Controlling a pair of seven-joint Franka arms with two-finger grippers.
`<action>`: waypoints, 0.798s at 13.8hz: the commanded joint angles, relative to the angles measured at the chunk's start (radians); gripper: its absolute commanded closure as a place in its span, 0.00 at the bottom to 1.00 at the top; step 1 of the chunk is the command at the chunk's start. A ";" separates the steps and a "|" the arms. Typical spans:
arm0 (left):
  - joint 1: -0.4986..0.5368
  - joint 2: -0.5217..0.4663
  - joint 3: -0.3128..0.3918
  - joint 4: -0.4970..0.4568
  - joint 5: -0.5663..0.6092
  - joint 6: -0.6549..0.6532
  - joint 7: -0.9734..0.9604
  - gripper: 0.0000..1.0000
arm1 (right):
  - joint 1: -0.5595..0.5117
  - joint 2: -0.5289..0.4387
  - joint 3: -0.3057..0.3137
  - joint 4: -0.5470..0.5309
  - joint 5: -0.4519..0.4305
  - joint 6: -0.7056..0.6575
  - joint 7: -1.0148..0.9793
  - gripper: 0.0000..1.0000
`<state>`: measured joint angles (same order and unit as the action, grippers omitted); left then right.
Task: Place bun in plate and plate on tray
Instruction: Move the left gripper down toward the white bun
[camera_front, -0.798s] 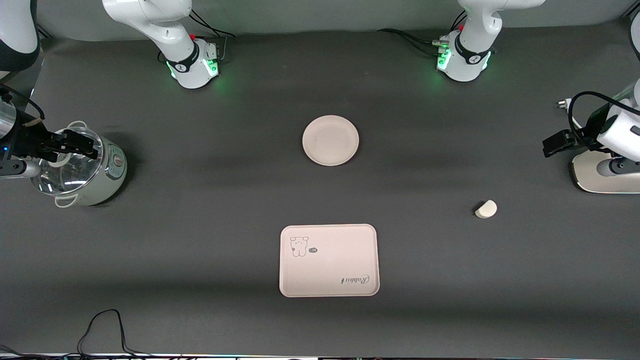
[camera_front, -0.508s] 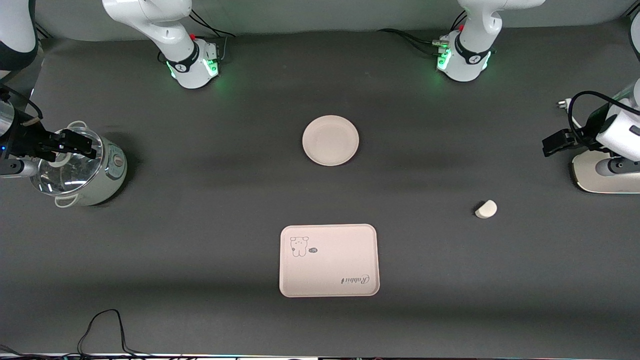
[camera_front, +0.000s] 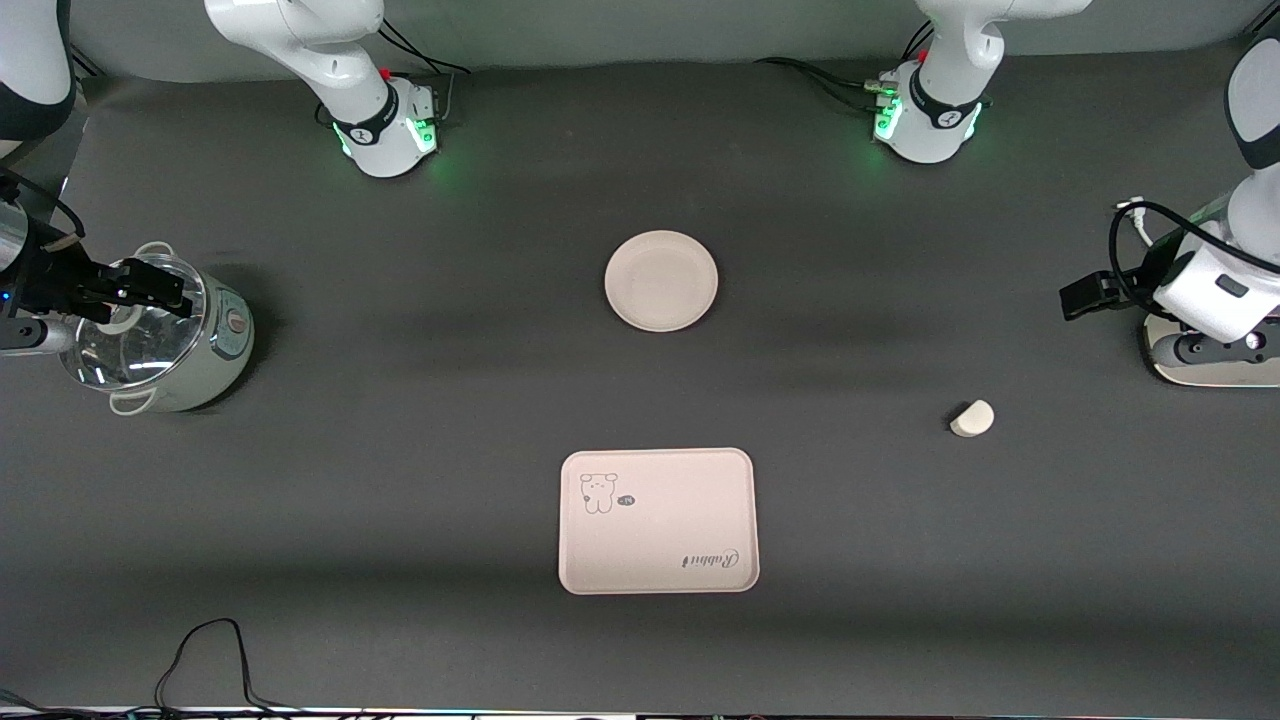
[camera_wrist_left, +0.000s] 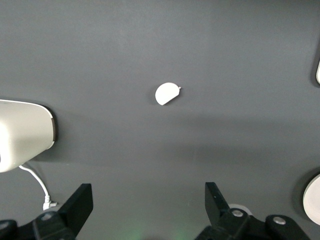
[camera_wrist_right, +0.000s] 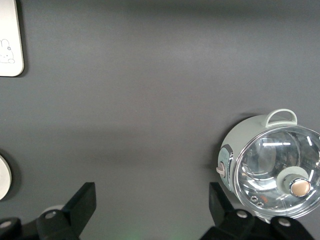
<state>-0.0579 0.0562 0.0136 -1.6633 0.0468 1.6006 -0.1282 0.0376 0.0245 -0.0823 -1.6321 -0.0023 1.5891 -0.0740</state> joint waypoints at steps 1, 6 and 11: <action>-0.011 0.027 0.011 0.060 -0.007 -0.034 0.016 0.00 | 0.004 -0.015 -0.004 0.002 -0.013 -0.009 -0.006 0.00; -0.013 0.031 0.011 0.069 -0.007 -0.034 0.018 0.00 | 0.004 -0.014 -0.004 0.000 -0.013 -0.009 -0.004 0.00; 0.001 0.069 0.011 0.118 0.004 -0.015 0.016 0.00 | 0.005 -0.002 -0.001 0.015 -0.013 -0.009 -0.004 0.00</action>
<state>-0.0582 0.0857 0.0164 -1.5984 0.0475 1.5983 -0.1276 0.0377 0.0237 -0.0823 -1.6319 -0.0023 1.5891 -0.0740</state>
